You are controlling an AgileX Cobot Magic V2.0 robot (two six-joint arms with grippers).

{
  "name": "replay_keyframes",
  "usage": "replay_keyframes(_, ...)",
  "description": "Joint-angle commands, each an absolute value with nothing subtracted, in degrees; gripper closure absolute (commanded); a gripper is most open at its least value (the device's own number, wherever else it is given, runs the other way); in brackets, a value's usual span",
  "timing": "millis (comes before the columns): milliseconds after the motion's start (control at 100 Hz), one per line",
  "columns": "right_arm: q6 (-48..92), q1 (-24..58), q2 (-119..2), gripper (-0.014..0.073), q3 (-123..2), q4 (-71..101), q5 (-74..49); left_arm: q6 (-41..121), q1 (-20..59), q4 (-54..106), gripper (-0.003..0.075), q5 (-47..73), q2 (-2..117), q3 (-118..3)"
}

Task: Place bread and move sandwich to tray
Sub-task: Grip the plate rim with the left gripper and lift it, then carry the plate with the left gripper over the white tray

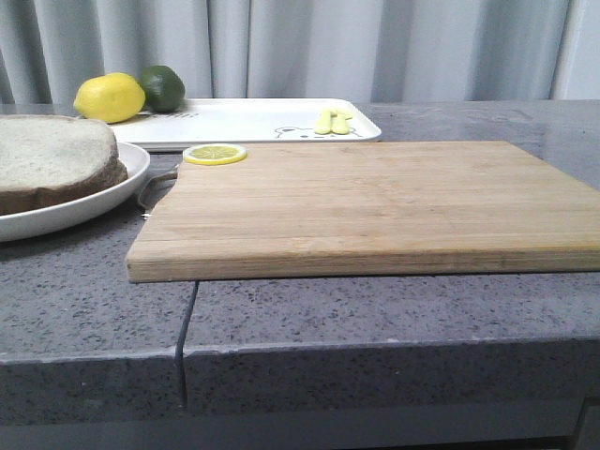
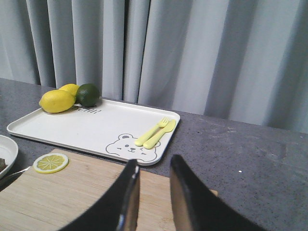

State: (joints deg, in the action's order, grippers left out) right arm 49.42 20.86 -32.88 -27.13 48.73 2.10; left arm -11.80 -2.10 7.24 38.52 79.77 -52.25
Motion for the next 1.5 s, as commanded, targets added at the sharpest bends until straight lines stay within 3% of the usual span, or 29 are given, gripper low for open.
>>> replay_keyframes(0,49.85,20.63,-32.8,0.0406,-28.85,48.64,5.5,-11.13,-1.97,6.45,0.074,39.66,77.74,-54.76)
replay_keyframes(310,49.85,20.63,-32.8,0.0407,-28.85,48.64,5.6,-8.58,-5.84,9.21,0.0739,43.71,76.29,-60.04)
replay_keyframes(890,49.85,20.63,-32.8,0.0407,-28.85,48.64,7.18,20.43,-23.63,48.17,0.074,55.18,76.29,-61.67)
replay_keyframes(1300,49.85,20.63,-32.8,0.0407,-28.85,48.64,7.23,20.16,-23.21,56.72,0.074,61.03,80.33,-74.69)
replay_keyframes(1490,49.85,20.63,-32.8,0.0407,-28.85,48.64,7.23,16.76,-18.54,56.67,0.074,60.82,85.41,-81.5)
